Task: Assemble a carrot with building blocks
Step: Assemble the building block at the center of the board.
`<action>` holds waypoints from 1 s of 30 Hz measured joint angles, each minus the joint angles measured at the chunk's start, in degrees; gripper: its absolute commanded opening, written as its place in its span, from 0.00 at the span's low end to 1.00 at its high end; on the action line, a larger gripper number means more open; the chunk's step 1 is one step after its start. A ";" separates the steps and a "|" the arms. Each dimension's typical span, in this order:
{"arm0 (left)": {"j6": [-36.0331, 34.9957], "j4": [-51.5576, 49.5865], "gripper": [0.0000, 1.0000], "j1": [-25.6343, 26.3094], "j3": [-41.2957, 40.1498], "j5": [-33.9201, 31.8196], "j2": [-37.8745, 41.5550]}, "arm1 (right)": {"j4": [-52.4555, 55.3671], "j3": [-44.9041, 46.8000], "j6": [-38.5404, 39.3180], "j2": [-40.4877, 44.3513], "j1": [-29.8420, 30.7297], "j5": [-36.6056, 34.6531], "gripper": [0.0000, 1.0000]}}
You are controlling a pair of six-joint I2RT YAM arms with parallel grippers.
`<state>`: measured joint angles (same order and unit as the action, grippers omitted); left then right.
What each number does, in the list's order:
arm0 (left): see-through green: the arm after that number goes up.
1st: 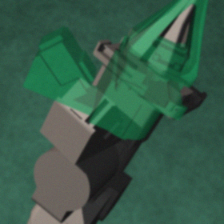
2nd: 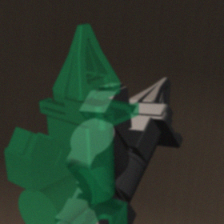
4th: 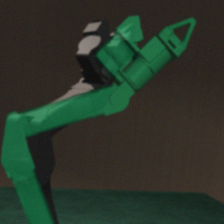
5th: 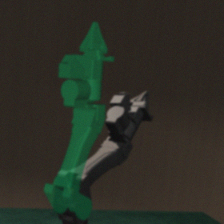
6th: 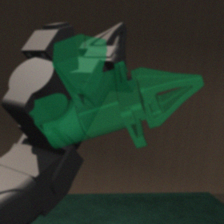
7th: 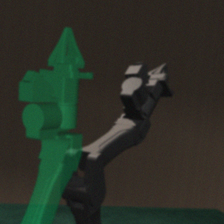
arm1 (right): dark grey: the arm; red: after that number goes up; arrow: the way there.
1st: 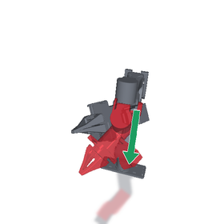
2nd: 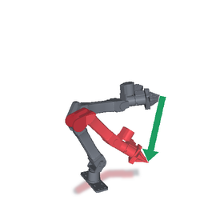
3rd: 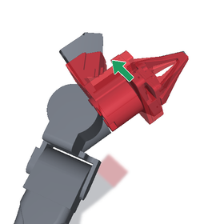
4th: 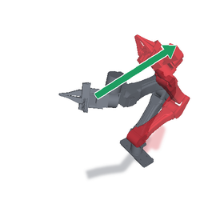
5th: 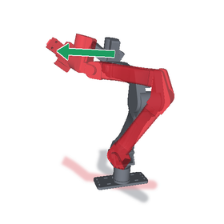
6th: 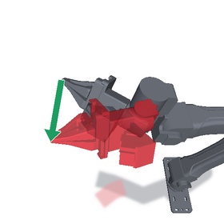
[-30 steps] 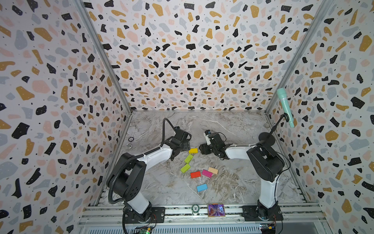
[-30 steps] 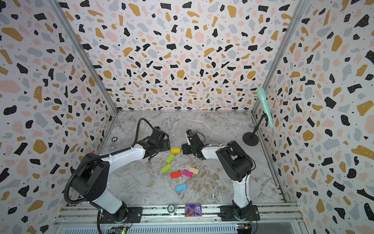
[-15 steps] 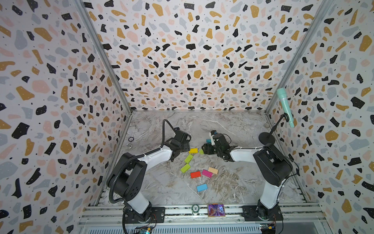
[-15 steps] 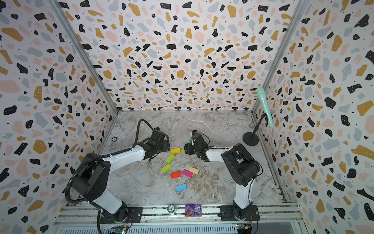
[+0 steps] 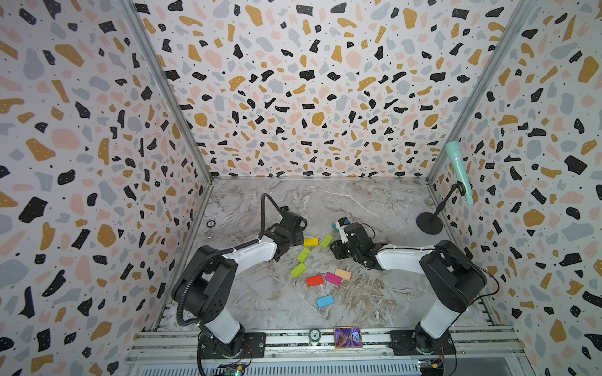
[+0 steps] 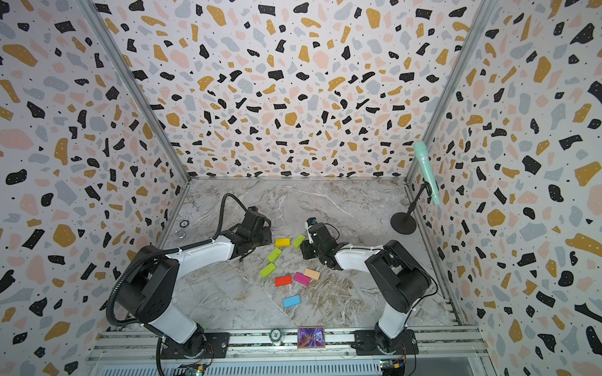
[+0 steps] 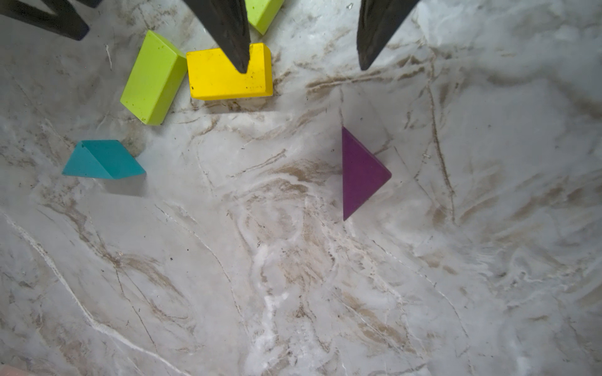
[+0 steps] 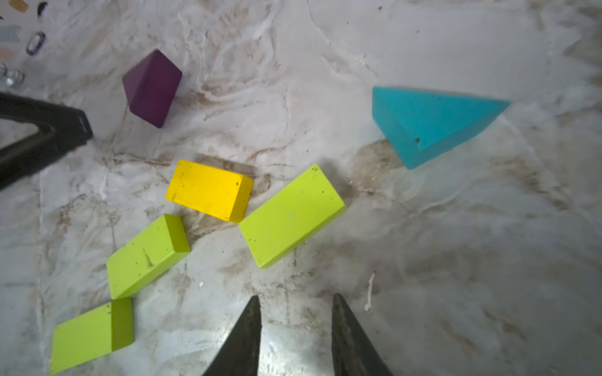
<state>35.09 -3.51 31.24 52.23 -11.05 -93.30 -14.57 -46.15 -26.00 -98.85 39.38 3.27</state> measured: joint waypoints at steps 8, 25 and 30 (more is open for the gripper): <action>0.13 0.83 0.49 0.00 -0.28 0.72 0.00 | -2.12 -2.62 0.57 -5.27 0.52 1.51 0.27; 0.35 1.11 0.40 0.00 -0.37 3.67 -2.73 | -1.84 -5.51 0.07 -5.64 -0.15 5.31 0.25; 0.31 1.31 0.37 0.00 -0.39 4.57 -2.80 | -1.75 -4.59 0.39 0.96 -4.52 7.48 0.24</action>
<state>35.40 -2.20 31.24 51.83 -6.48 -96.09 -16.32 -50.74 -25.61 -97.89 34.85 10.74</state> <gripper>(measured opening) 0.379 0.246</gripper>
